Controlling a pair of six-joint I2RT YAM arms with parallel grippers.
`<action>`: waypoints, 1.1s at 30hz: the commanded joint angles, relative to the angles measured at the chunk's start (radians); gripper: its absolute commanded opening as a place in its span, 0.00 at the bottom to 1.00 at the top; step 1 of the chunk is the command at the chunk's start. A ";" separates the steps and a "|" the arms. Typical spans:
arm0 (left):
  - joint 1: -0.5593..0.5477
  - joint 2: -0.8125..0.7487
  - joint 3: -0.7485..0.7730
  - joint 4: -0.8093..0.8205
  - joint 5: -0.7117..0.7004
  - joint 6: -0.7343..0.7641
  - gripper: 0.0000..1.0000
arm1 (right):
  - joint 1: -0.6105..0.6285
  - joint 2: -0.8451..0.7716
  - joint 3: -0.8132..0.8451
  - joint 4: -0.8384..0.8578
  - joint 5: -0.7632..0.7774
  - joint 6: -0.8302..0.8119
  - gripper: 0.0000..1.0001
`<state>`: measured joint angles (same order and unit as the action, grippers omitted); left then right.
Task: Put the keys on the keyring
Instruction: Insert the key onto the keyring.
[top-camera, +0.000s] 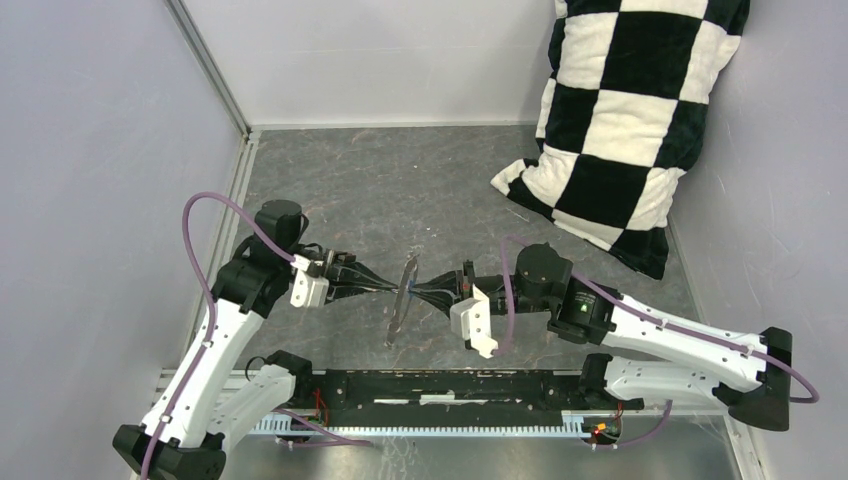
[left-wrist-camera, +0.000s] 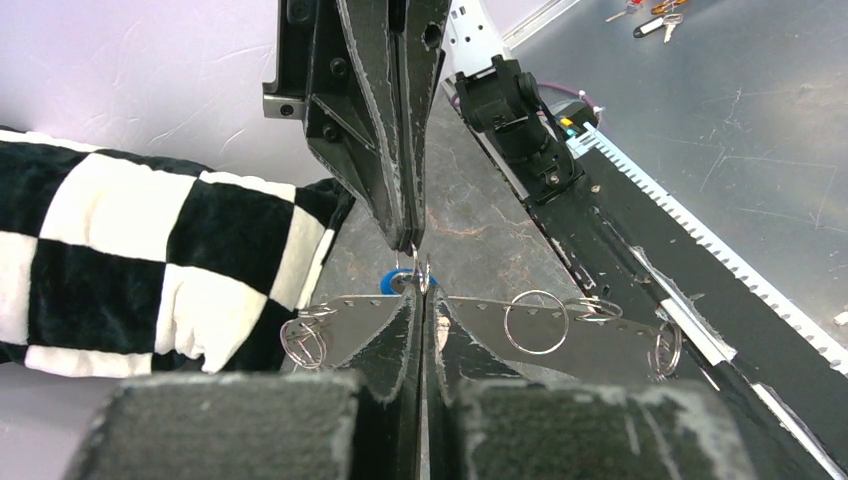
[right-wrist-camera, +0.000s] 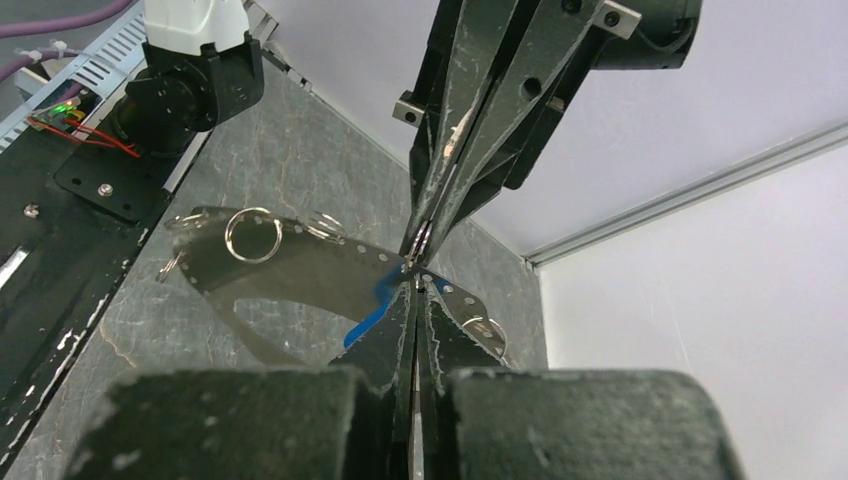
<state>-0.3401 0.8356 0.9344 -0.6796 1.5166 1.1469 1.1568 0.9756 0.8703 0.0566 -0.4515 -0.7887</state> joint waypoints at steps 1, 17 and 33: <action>-0.004 -0.016 0.040 0.010 0.018 0.006 0.02 | 0.005 0.007 0.004 0.006 -0.019 0.003 0.01; -0.008 -0.002 0.061 0.011 0.070 -0.026 0.02 | 0.005 -0.004 -0.025 0.079 -0.036 0.038 0.01; -0.016 -0.018 0.035 0.087 0.070 -0.091 0.02 | 0.004 -0.022 -0.024 0.064 0.005 0.015 0.01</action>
<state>-0.3504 0.8303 0.9550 -0.6315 1.5249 1.0981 1.1568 0.9623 0.8402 0.1043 -0.4656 -0.7582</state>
